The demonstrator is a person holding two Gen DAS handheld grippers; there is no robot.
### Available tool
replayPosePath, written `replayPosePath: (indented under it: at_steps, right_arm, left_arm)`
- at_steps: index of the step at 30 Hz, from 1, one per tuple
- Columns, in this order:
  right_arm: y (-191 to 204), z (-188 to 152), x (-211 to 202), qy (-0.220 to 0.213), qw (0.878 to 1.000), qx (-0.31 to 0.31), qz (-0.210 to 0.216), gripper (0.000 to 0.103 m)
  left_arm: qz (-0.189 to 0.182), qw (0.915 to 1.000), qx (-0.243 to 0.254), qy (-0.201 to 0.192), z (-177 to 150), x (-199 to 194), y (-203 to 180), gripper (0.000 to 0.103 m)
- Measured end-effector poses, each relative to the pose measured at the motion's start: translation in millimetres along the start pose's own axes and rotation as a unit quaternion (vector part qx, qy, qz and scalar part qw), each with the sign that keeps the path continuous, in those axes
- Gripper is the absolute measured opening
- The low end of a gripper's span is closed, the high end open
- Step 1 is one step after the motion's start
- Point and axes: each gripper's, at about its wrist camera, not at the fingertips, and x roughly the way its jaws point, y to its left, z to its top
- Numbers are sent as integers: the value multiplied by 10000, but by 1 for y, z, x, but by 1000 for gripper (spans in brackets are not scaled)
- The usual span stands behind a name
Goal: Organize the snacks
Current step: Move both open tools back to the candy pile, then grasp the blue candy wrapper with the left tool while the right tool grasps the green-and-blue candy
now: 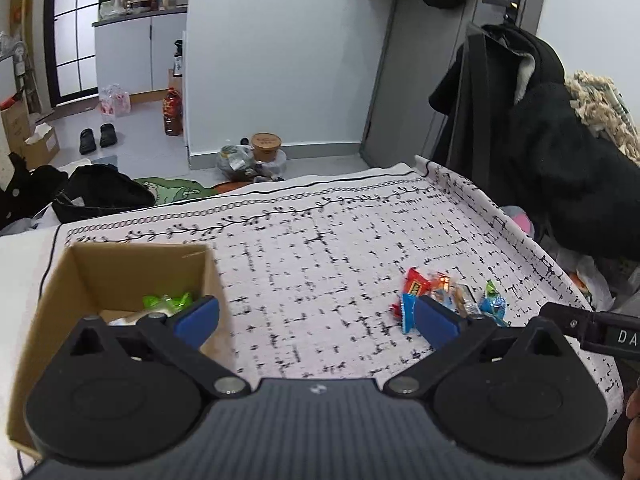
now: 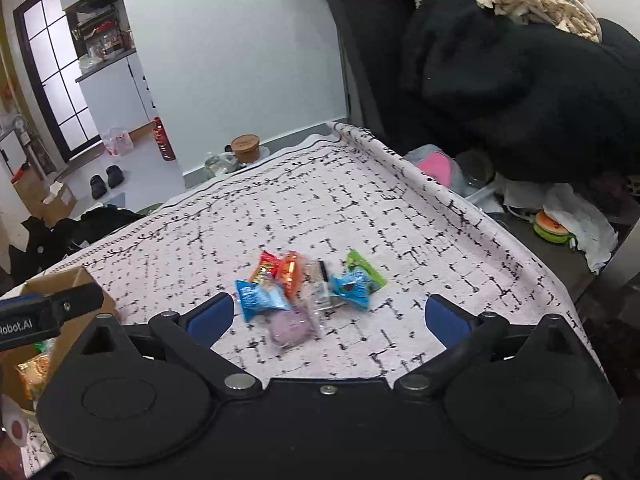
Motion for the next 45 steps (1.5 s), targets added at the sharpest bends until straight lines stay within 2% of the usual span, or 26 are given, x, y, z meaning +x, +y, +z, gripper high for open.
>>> replayPosePath:
  at_steps: [10,18,27,32,37,40,42,44,45]
  right_arm:
    - [-28,-5,32,134,9997,11,-210,103]
    - [-42,0,60,266,9994,234,15,102]
    - [-54,10,94,420,9970,595,266,86]
    - [-55,13,115,601,9949,734,349,74]
    - [-56,14,135,670,9929,928,324,71]
    - [-55,10,144,815,9920,933,226,69]
    - [-51,7,146,874,9935,711,147,65]
    - [-47,5,145,930,9943,513,84,56]
    - [-47,3,144,969,9942,454,65,51]
  left_arm:
    - [-124,9994,225,251,5,38,-40,103]
    - [-251,9978,308,531,1,73,-64,103]
    - [-395,9950,211,895,5,113,-77,100]
    - [-484,9939,205,968,5,131,-82,100]
    - [-516,9921,251,1115,6,150,-85,100]
    - [-531,9909,151,1226,5,161,-84,94]
    - [-550,9896,66,1331,3,167,-84,92]
    - [-571,9895,-31,1331,-1,171,-83,90]
    - [-570,9896,-63,1322,-2,172,-83,85]
